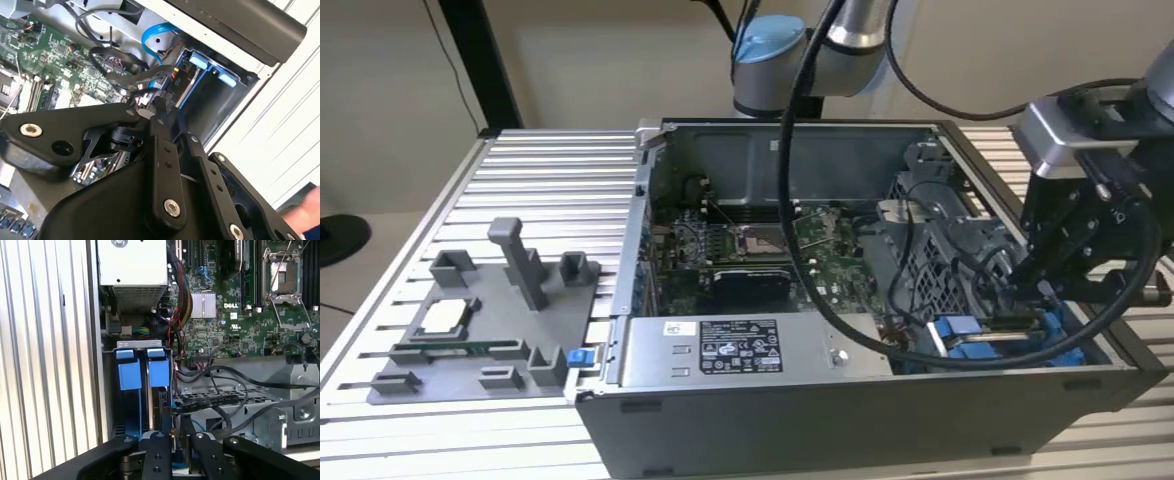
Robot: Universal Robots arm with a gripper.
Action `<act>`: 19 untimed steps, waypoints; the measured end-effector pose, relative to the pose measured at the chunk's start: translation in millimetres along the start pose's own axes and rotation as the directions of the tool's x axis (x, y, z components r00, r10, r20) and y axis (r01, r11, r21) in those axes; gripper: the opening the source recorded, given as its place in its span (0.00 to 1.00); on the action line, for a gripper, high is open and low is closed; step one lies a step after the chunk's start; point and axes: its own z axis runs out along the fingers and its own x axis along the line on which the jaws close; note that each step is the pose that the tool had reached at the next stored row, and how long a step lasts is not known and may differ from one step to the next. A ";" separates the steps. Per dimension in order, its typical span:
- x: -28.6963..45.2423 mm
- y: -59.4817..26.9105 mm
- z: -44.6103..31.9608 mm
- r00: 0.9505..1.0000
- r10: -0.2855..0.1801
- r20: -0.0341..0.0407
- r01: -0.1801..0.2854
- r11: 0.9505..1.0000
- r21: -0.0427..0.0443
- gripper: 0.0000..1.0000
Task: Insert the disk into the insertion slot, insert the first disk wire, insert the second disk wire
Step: 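Insert the second disk wire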
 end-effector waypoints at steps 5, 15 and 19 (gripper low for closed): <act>-3.2 0.0 -20.2 1.000 0.000 0.000 0.000 1.000 -0.001 1.00; -5.9 0.0 -37.3 1.000 0.000 0.000 0.000 1.000 -0.001 1.00; -6.0 0.0 -38.3 1.000 0.000 0.000 0.000 1.000 -0.001 1.00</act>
